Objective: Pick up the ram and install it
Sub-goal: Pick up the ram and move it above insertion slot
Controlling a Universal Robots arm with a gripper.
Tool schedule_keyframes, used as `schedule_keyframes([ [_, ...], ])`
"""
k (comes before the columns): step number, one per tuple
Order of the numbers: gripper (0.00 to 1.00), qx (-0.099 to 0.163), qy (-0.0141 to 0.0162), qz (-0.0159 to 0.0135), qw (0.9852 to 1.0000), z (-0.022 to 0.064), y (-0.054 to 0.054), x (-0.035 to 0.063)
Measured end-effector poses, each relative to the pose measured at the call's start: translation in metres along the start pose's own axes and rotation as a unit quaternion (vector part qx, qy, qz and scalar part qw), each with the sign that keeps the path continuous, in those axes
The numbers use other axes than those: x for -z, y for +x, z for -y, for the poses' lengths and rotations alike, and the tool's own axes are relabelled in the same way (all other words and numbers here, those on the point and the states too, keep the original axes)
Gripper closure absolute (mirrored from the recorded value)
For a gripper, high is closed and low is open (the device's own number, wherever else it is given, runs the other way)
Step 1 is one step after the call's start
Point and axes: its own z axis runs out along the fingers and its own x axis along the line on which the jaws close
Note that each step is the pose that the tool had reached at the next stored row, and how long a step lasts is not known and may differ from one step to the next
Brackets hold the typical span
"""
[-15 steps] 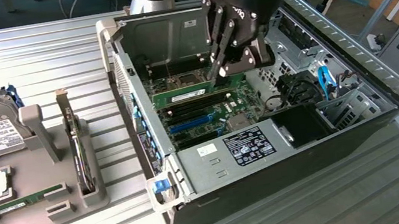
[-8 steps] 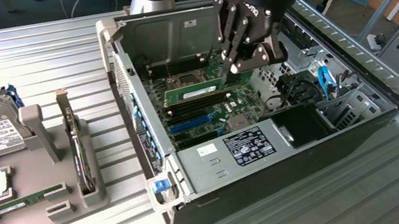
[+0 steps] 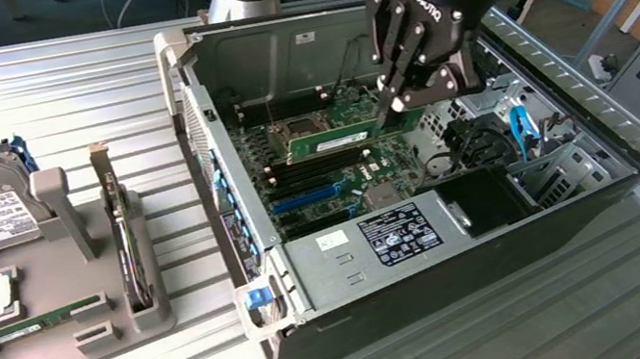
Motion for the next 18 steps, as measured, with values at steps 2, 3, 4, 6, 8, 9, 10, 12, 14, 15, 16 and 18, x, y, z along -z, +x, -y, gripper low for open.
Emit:
schedule_keyframes([
  [2, 0.88, 0.000, 0.0000, 0.0000, 1.0000, 0.0047, -0.0002, 0.0003],
  [3, 0.88, 0.000, -0.0001, -0.0001, 1.0000, 0.0069, -0.0002, 0.0004],
  [4, 0.88, 0.000, -0.0001, 0.0000, 1.0000, 0.0090, -0.0003, 0.0004],
  [6, 0.88, 0.000, 0.0000, 0.0000, 1.0000, 0.0111, -0.0003, 0.0005],
  [8, 0.88, 0.000, 0.0000, 0.0000, 1.0000, 0.0114, -0.0004, 0.0006],
  [9, 0.88, 0.000, -0.0001, 0.0000, 1.0000, 0.0114, -0.0004, 0.0006],
  [10, 0.88, 0.000, 0.0000, 0.0000, 1.0000, 0.0114, -0.0004, 0.0006],
  [12, 0.88, 0.000, 0.0000, 0.0001, 1.0000, 0.0115, -0.0005, 0.0006],
  [14, 0.88, 0.000, 0.0000, 0.0002, 1.0000, 0.0115, -0.0021, 0.0004],
  [15, 0.88, 0.000, -0.0001, 0.0001, 1.0000, 0.0114, -0.0032, 0.0004],
  [16, 0.88, 0.000, -0.0001, 0.0002, 1.0000, 0.0114, -0.0045, 0.0002],
  [18, 0.88, 0.000, -0.0001, 0.0001, 1.0000, 0.0113, -0.0073, -0.0001],
])
